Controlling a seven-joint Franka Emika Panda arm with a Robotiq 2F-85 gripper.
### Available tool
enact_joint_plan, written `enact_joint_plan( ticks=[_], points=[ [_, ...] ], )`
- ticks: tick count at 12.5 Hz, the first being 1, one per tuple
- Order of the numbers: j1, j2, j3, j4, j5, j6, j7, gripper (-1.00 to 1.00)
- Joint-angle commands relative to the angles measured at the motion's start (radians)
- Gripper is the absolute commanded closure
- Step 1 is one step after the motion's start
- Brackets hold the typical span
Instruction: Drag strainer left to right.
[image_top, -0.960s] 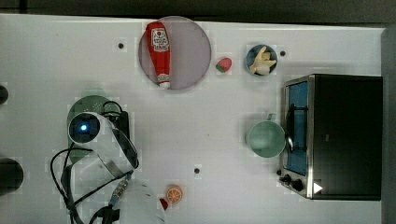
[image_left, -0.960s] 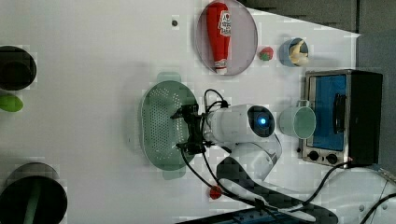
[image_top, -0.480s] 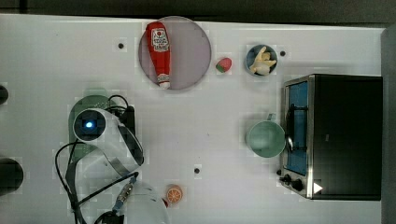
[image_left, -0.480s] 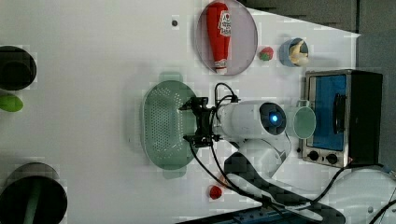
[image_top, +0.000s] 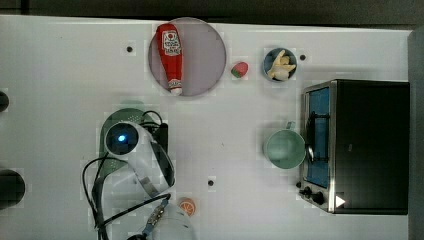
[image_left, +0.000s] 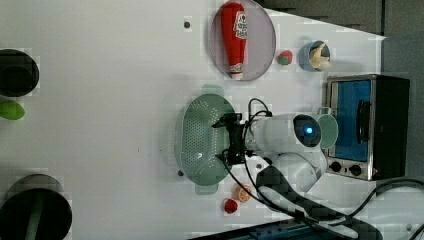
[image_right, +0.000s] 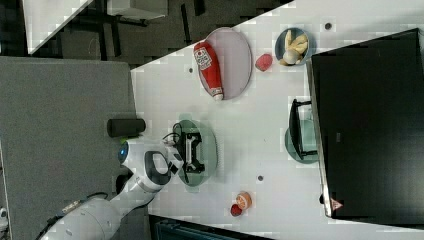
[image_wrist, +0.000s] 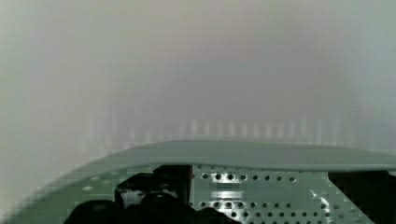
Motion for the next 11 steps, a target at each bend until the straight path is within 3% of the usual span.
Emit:
enact_joint_plan(
  ticks=[1,11],
  points=[
    [-0.04,-0.039,-0.033,0.015,0.013,0.01,-0.094,-1.0],
    [-0.062,-0.085,-0.201,-0.018,0.013,0.01,-0.274,-1.0]
  ],
)
